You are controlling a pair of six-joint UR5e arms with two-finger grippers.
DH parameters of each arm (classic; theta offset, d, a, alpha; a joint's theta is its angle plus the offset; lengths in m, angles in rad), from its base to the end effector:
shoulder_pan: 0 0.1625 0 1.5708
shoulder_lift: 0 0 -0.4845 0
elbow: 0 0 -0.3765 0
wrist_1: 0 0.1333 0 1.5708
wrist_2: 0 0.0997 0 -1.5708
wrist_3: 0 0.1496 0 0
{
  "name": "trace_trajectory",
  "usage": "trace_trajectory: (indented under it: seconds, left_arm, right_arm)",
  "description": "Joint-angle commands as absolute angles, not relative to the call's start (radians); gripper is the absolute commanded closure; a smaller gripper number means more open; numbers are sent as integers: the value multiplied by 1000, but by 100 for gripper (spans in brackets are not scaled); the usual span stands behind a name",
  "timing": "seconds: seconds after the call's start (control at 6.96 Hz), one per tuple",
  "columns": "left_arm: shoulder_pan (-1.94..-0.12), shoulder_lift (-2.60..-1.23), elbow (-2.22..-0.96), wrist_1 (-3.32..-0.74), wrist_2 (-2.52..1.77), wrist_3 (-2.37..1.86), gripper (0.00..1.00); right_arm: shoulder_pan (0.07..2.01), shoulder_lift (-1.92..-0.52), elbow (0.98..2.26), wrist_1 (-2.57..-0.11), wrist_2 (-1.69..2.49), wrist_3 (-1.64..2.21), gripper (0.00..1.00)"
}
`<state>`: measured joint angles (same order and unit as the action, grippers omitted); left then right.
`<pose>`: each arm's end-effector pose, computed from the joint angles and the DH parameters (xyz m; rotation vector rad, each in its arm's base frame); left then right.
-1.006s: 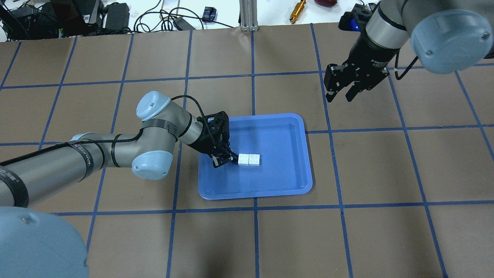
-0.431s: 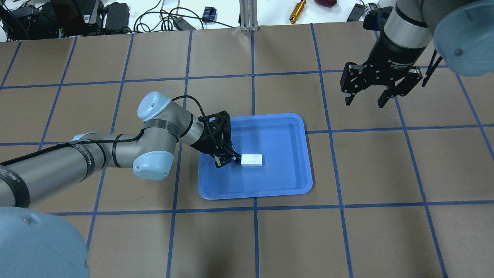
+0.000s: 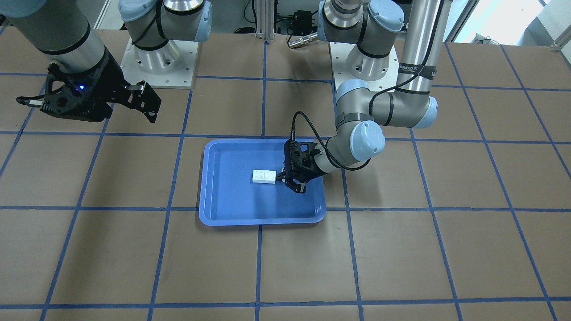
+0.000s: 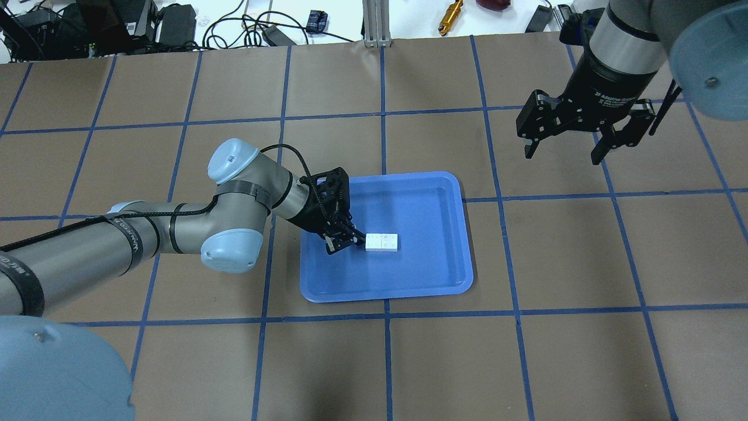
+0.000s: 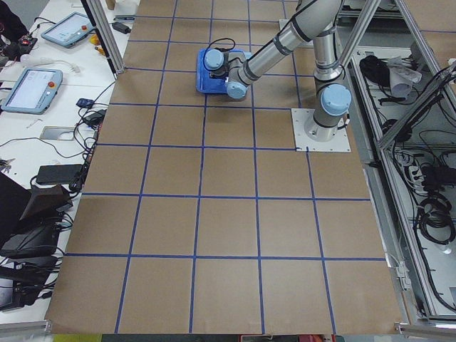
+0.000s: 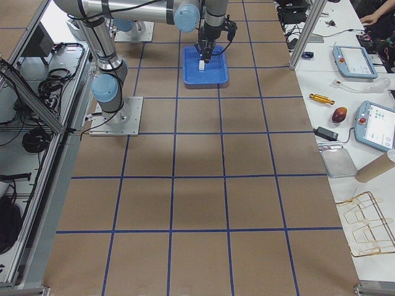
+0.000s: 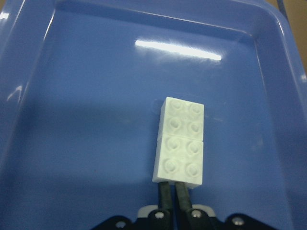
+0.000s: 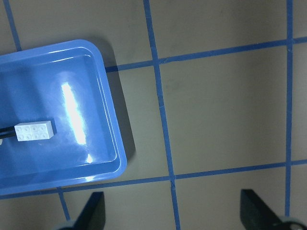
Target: Assemble white blocks and place on blue tray
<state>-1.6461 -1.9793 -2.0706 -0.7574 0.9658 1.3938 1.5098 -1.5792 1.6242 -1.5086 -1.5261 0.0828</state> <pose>-0.2563 -0.4937 0.1783 -1.7002 -1.9395 0.3961 0.1120 -0.4629 0.4708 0.2259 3.0854 0.1667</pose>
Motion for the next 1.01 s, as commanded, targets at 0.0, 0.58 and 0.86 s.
trace_trajectory:
  seconds: [0.0,0.58,0.86]
  left_arm:
    - [-1644,-1973,-2057,-758,972,1396,1]
    - [-1655,-1901,-1923,-904,1017,1225,0]
    - [-1655,-1850,-1736,-1140,1020,1035,0]
  right_arm:
    - [1511,-1630,1624,-1445,-1551,121,0]
    - [1557,-1667,1623,-1443,-1583,149,0]
    - [1575,-1666,1617,-1434,-1583,154,0]
